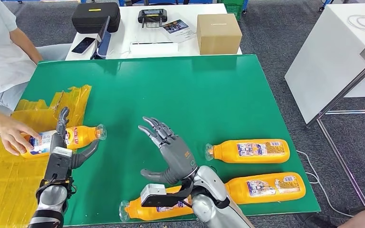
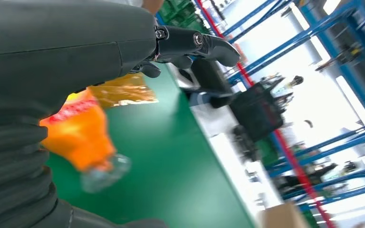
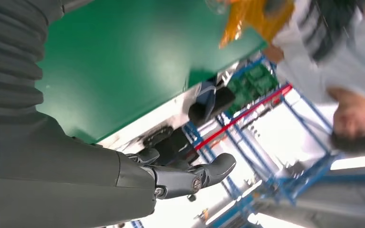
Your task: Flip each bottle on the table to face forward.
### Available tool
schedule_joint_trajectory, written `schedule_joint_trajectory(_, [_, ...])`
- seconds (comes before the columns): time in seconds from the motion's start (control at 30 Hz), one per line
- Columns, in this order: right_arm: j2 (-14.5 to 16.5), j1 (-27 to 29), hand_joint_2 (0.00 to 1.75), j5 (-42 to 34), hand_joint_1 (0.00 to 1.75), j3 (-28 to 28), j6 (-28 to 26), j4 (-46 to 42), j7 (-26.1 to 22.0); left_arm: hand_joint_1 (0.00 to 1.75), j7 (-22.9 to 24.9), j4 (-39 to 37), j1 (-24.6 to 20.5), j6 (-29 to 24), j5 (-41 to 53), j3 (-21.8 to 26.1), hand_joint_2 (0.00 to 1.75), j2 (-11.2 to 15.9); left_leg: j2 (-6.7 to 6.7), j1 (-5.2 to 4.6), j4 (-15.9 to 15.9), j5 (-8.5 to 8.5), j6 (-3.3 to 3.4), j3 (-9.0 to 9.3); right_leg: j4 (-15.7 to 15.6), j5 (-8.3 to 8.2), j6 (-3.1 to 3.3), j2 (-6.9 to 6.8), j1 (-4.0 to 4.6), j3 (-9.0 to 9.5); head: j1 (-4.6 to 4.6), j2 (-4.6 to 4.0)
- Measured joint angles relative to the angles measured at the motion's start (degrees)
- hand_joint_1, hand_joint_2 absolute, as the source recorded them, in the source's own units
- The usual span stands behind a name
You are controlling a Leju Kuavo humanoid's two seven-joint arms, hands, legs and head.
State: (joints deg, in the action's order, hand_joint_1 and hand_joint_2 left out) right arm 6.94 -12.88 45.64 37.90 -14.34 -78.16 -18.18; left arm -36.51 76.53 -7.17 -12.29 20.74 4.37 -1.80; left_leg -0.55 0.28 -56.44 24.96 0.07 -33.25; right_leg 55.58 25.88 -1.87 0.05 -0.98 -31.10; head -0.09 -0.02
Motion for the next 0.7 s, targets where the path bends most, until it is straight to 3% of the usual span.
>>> schedule_joint_trajectory(0.13, [-1.1,-0.7,1.75,0.4,0.0,1.6,2.7,0.6,0.0,0.0,0.0,4.0,0.9,1.7,-1.7,0.8,1.75,-1.2,0.0,0.0,0.0,0.0,0.0,0.0,0.0,0.0,0.0,0.0,0.01,-0.01,-0.01,0.0])
schedule_joint_trajectory(0.27, [-3.0,-2.8,1.75,-0.2,0.0,4.8,9.0,2.1,-1.6,0.0,-0.2,5.6,1.0,3.1,-3.0,1.1,1.75,-2.2,0.0,0.01,0.0,0.0,0.0,0.01,0.0,0.0,0.0,0.0,0.01,-0.01,-0.01,0.0])
schedule_joint_trajectory(0.7, [-7.7,-8.3,1.75,-10.8,0.0,12.3,19.9,6.7,-7.7,0.0,0.2,3.3,-2.5,3.3,-3.6,0.8,1.75,-3.9,0.01,0.0,0.0,0.0,0.0,0.01,0.0,-0.01,0.0,0.0,0.0,-0.02,-0.01,0.0])
